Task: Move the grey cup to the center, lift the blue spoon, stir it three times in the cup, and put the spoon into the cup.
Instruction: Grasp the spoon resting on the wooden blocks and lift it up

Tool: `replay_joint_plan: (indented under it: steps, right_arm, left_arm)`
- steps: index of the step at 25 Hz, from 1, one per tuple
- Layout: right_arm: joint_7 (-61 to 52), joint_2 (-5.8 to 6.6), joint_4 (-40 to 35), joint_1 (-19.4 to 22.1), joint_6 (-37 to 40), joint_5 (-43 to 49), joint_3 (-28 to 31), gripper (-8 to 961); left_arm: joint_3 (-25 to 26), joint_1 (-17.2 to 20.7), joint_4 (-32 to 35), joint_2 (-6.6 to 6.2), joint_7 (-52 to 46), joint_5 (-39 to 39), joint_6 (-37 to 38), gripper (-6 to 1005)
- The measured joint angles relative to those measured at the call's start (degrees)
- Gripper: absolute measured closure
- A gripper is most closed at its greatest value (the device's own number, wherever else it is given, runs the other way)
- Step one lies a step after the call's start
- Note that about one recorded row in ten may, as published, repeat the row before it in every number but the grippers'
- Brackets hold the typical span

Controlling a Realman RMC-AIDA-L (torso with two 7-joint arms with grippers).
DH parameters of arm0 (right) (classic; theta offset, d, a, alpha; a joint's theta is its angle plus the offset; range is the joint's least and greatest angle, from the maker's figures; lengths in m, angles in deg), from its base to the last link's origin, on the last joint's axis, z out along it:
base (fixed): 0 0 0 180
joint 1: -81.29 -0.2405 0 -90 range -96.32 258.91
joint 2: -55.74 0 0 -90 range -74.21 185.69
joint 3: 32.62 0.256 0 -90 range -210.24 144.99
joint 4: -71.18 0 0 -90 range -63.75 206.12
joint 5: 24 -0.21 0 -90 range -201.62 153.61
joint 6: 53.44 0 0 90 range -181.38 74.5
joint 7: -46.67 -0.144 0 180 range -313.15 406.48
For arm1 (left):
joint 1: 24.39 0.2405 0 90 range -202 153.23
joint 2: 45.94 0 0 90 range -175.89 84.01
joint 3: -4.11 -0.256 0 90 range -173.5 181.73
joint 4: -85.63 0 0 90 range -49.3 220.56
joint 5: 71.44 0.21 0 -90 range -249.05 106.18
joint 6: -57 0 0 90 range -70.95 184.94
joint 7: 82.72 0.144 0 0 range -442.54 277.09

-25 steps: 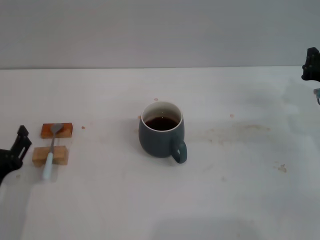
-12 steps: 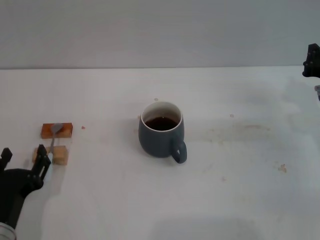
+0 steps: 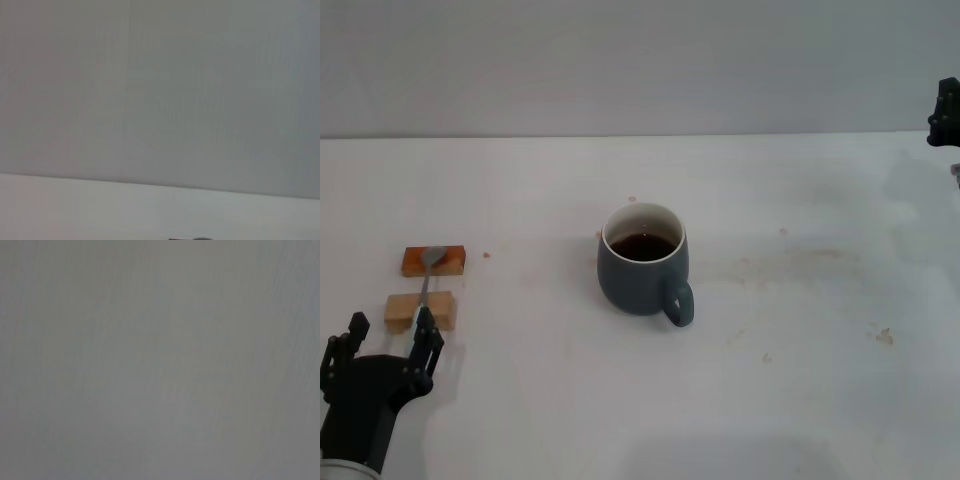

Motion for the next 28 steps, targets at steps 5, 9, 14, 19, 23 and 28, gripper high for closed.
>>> replay_joint_plan:
  steps: [5, 9, 14, 19, 23, 28]
  right_arm:
    - [0.59, -0.64, 0.64, 1.02, 0.1, 0.0, 3.24, 951]
    - [1.02, -1.1, 4.06, 4.22, 0.31, 0.0, 6.28, 951]
    - [1.03, -1.93, 11.48, 11.13, -0.08, 0.0, 9.8, 945]
    - [1.02, -2.51, 14.94, 15.69, -0.09, 0.0, 12.31, 939]
    - [1.02, -2.66, 15.8, 17.14, 0.04, 0.0, 12.52, 939]
    - [1.02, -2.66, 15.87, 17.48, 0.28, 0.0, 12.87, 938]
  left_arm:
    - [-5.46, -3.55, 3.23, 0.05, 1.39, -8.32, 4.04, 275]
    - [-8.71, -5.17, 4.7, 0.02, 1.34, -12.46, 6.23, 276]
    - [-9.5, -5.3, 5.1, 0.07, 1.27, -13.07, 6.82, 277]
    - [-9.78, -5.48, 5.56, 0.06, 1.16, -13.61, 7.02, 277]
    - [-10.27, -5.85, 5.74, 0.06, 1.13, -13.79, 6.75, 278]
    - [-11.53, -6.15, 6.36, 0.13, 0.06, -13.88, 6.67, 279]
